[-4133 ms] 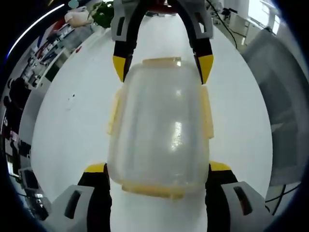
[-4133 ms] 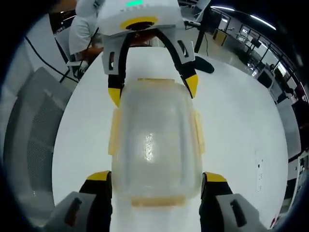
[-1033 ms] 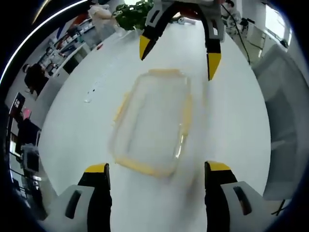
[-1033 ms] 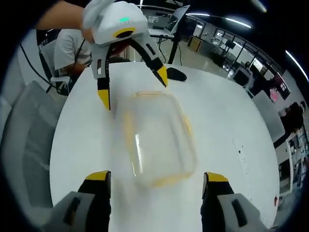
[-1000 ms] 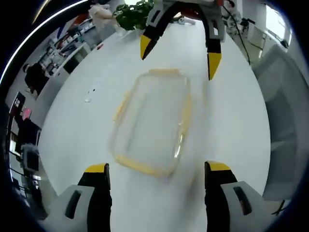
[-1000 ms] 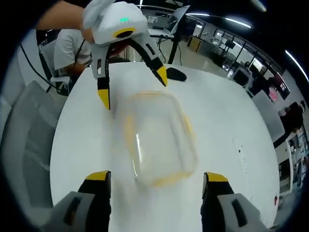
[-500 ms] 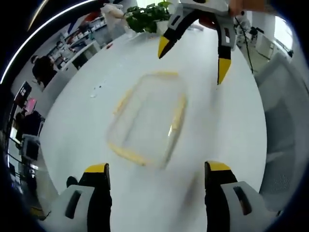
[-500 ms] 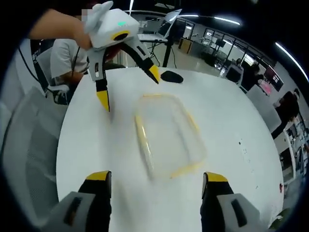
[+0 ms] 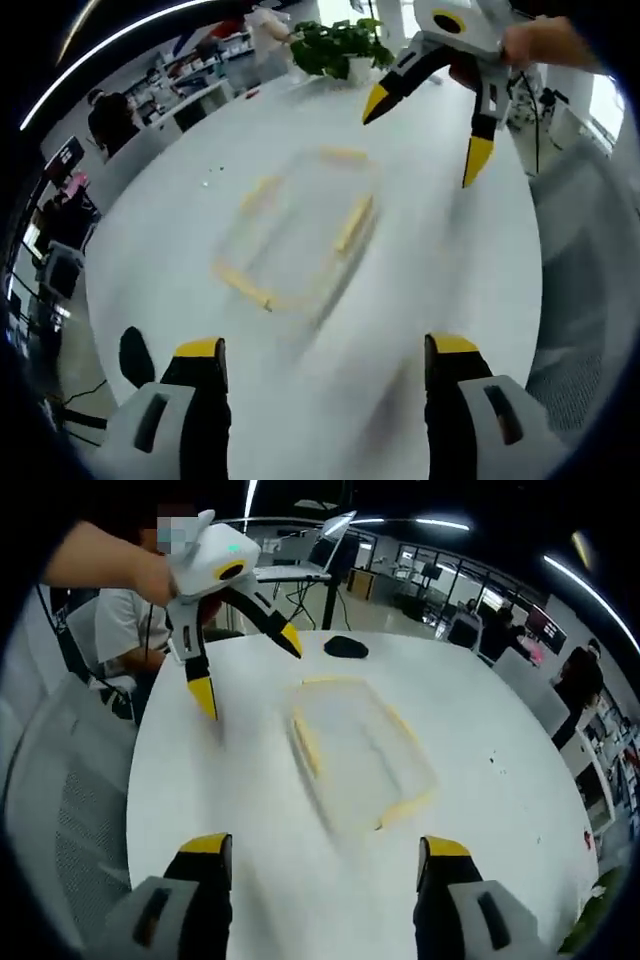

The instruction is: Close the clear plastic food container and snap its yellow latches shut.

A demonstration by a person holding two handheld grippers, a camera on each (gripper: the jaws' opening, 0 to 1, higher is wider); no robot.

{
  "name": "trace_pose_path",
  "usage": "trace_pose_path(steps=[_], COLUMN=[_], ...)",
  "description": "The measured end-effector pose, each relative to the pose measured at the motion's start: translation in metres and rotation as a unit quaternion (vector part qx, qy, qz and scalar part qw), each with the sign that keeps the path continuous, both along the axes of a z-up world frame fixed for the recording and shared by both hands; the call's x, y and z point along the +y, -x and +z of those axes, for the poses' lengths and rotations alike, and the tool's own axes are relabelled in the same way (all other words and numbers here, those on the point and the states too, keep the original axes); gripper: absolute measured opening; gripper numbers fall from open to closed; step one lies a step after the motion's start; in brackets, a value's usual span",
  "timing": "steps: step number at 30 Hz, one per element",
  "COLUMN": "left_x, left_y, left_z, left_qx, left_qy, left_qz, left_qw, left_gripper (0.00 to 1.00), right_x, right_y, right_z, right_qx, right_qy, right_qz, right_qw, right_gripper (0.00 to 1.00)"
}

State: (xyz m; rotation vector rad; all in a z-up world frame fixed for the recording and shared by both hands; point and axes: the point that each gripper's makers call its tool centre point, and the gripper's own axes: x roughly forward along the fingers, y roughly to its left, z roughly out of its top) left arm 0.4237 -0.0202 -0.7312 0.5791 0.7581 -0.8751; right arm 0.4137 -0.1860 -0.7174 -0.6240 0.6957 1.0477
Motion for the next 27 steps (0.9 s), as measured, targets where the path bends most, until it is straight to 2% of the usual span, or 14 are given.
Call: trace_pose_path(steps=[10,18,27], left_x=[0.004,0.005,0.009], left_y=[0.015,0.031,0.054], left_z=[0.002,0.001,-0.003], left_qx=[-0.012,-0.014,-0.023], left_qy=[0.037,0.073,0.089], left_qz=[0.038,0.083,0.103], left_qw=[0.9985,0.9938,0.9904], left_gripper=[0.8,0.79,0.8], right_x=[-0.004,-0.006,-0.013], right_y=[0.017,0.035,0.053], right_z=[0.003,-0.003,-0.005], right_qx=[-0.013,-0.015,-0.022], right_qy=[-0.026,-0.037,-0.058], right_qz=[-0.026,-0.04,-0.061], right_qw=[0.9992,0.9984,0.9962], right_gripper=[0.74,0.74,0.74])
